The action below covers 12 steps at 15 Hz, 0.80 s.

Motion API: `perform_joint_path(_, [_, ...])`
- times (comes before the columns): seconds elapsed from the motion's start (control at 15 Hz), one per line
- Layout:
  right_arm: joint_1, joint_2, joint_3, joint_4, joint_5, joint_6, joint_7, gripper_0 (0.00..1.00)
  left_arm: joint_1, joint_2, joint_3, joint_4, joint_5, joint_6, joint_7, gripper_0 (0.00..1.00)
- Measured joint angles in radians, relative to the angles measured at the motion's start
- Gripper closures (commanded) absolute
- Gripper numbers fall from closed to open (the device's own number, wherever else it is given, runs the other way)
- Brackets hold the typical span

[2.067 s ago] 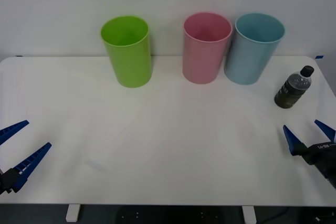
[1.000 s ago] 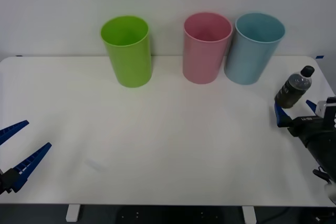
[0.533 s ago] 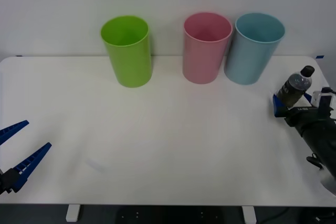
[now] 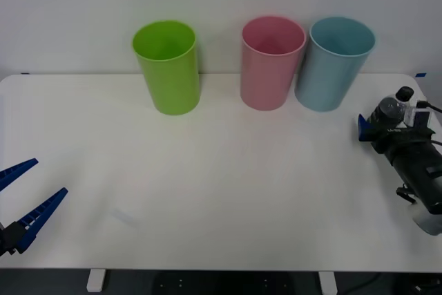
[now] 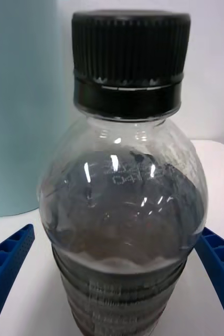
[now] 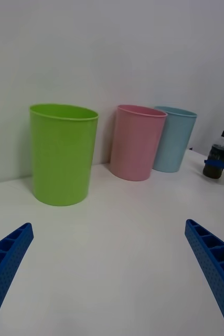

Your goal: Grasp the object on the table and drop it into the matching bin: aluminum can to the light blue bin, PET bottle to the pink bin.

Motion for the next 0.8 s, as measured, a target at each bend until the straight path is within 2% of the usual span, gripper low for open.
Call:
perform_joint_path(0.13, [-0.003,0.001,0.001,0.000,0.000,0.008,0.005,0.00,0.000,0.000,0.000,0.000,0.000,0.000,0.000,0.00])
perform_joint_path(0.2, [-0.003,0.001,0.002,0.000,0.000,0.009,0.009,0.47,0.000,0.000,0.000,0.000,0.000,0.000,0.000,0.00])
perform_joint_path(0.27, [-0.003,0.001,0.002,0.000,0.000,0.009,0.012,0.87,0.000,0.000,0.000,0.000,0.000,0.000,0.000,0.00])
perform_joint_path(0.33, [-0.002,0.001,0.003,0.000,0.000,0.008,0.017,1.00,0.000,0.000,0.000,0.000,0.000,0.000,0.000,0.00])
perform_joint_path(0.8, [-0.001,0.001,0.003,0.000,0.000,-0.006,0.026,1.00,0.000,0.000,0.000,0.000,0.000,0.000,0.000,0.00])
